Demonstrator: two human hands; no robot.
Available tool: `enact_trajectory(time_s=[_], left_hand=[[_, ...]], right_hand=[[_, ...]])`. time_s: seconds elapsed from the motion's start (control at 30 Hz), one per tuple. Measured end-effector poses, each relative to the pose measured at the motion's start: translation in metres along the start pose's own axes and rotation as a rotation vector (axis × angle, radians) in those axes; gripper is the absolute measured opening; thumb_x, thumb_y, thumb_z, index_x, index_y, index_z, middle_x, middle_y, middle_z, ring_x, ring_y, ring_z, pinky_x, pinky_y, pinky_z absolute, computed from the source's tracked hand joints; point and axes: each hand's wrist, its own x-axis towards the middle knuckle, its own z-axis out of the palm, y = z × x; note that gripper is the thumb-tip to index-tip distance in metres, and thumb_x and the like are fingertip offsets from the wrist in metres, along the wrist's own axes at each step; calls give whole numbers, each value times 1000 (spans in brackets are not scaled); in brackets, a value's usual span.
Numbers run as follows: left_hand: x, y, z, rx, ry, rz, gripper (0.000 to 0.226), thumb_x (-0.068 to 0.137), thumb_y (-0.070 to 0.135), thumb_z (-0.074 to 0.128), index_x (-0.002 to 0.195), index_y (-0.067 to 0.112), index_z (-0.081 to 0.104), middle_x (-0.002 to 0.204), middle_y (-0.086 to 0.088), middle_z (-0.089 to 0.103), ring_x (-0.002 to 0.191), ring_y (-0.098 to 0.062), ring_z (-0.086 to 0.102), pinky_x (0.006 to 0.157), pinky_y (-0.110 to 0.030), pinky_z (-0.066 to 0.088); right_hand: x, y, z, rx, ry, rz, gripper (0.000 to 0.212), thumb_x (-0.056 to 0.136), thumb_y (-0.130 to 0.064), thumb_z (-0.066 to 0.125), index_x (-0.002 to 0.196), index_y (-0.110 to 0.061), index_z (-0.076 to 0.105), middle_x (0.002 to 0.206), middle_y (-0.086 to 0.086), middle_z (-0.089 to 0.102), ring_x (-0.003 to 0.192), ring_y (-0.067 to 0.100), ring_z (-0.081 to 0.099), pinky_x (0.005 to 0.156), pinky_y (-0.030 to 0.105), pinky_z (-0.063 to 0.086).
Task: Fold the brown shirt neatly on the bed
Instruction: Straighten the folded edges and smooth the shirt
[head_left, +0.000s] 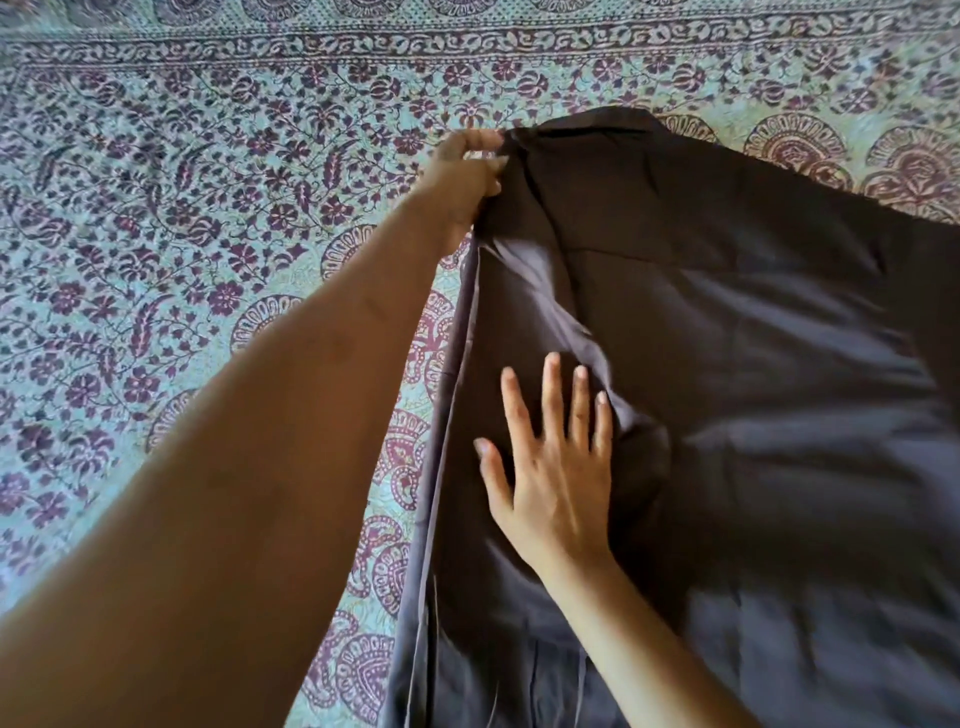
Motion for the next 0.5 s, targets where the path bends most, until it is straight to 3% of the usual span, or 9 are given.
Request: enact_trajectory(time_s=[0.13, 0.2, 0.3, 0.37, 0.43, 0.5], left_hand=[[-19, -4, -12, 410, 318, 318, 33, 75, -5, 49, 75, 27, 52, 80, 12, 62, 77, -10, 60, 73, -23, 48], [-38, -12, -18, 574, 367, 509, 28, 73, -1, 47, 79, 24, 59, 83, 9, 67, 83, -15, 64, 76, -26, 50], [-58, -37, -16, 895, 60, 548, 34, 85, 13, 47, 116, 19, 61, 116, -4, 65, 106, -20, 59, 91, -28, 43], [-60, -54, -10, 1174, -182, 493, 47, 94, 26, 43, 141, 22, 38, 149, -2, 37, 137, -17, 32, 111, -30, 22], [-57, -60, -8, 1363, -258, 492, 56, 98, 40, 35, 148, 28, 15, 158, 6, 10, 145, -14, 5, 116, -38, 3], [-54, -60, -11, 1469, -261, 517, 60, 96, 50, 29, 149, 33, 5, 158, 7, 1, 146, -14, -2, 116, -45, -2]], right_hand=[[12, 5, -14, 106, 225, 200, 47, 89, -38, 43, 128, -14, 52, 140, 16, 44, 123, 35, 43, 96, 44, 31], [27, 18, -21, 97, 285, 343, 42, 87, -35, 44, 122, -14, 54, 124, 13, 56, 109, 34, 51, 85, 43, 37], [36, 35, -30, 147, 239, 407, 35, 88, -35, 49, 105, -7, 60, 88, 19, 64, 79, 41, 59, 65, 42, 43], [30, 45, -34, 146, 117, 395, 35, 92, -38, 51, 103, -6, 59, 76, 24, 64, 72, 43, 60, 59, 41, 41], [14, 58, -38, 135, 86, 434, 39, 91, -46, 49, 97, -9, 59, 72, 23, 64, 71, 44, 61, 55, 37, 34], [-3, 66, -43, 165, 136, 502, 40, 87, -49, 54, 82, -10, 58, 66, 22, 63, 66, 44, 60, 54, 34, 30]])
